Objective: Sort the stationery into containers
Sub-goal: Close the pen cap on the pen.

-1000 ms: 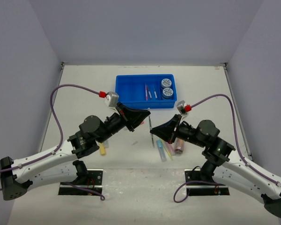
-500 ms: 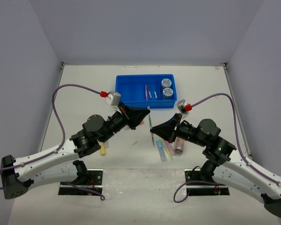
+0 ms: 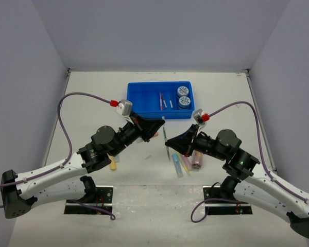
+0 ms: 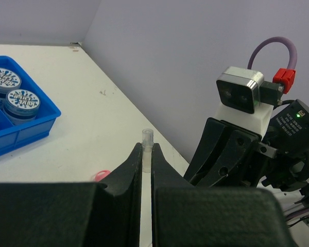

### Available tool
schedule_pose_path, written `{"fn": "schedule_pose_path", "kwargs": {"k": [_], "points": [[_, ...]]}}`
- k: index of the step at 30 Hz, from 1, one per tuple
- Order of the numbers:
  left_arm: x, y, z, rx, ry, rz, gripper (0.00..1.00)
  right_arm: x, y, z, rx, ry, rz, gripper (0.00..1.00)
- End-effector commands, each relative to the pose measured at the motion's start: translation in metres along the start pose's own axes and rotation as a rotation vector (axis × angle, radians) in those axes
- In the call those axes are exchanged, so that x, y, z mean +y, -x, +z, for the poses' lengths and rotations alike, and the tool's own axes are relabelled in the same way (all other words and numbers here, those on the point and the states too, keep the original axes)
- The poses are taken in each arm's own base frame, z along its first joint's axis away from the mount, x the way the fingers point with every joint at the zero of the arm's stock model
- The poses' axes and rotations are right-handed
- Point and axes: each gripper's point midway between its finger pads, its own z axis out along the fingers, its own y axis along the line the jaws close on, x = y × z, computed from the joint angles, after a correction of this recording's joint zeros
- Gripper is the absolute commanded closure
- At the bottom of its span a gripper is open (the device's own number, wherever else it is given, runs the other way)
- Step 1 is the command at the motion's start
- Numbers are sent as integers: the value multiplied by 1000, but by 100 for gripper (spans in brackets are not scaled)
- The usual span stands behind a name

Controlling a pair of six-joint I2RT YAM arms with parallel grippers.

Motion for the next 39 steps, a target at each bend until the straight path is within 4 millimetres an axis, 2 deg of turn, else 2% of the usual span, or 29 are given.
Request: {"fn": "schedule_pose_path", "kwargs": {"k": [1,9,26,39], "points": [[-9,23,2,-67,-14,-22,100,9,19,0,-40,11,-28,100],[-8,17,1,-54,-19,-35,100,2,18,0,-35,-30,-18,100],[-6,7,2,-35,-28,-37,100,7,28,-2,-50,-33,-19,100],[-8,-9,3,-1,-73,-58,100,5,55,4,-133,-85,41,100]]}}
